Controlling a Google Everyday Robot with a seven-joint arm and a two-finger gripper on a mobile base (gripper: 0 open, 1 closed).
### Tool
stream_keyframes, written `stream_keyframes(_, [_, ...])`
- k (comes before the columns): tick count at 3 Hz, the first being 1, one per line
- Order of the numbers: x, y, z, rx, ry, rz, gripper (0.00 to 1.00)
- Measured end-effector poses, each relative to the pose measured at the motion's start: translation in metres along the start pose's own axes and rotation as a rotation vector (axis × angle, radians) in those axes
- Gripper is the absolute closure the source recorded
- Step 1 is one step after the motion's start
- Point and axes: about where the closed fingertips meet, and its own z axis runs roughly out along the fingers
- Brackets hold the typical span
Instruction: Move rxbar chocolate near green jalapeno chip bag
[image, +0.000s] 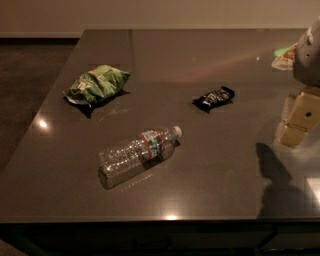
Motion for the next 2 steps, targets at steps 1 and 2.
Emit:
stream_keyframes(1, [-0.0004,-0.0003,-0.0004,0.002,-0.001,-0.001,0.00])
stream_keyframes(2, [-0.0080,-0.0095,0.0035,-0.009,-0.016,-0.017,0.00])
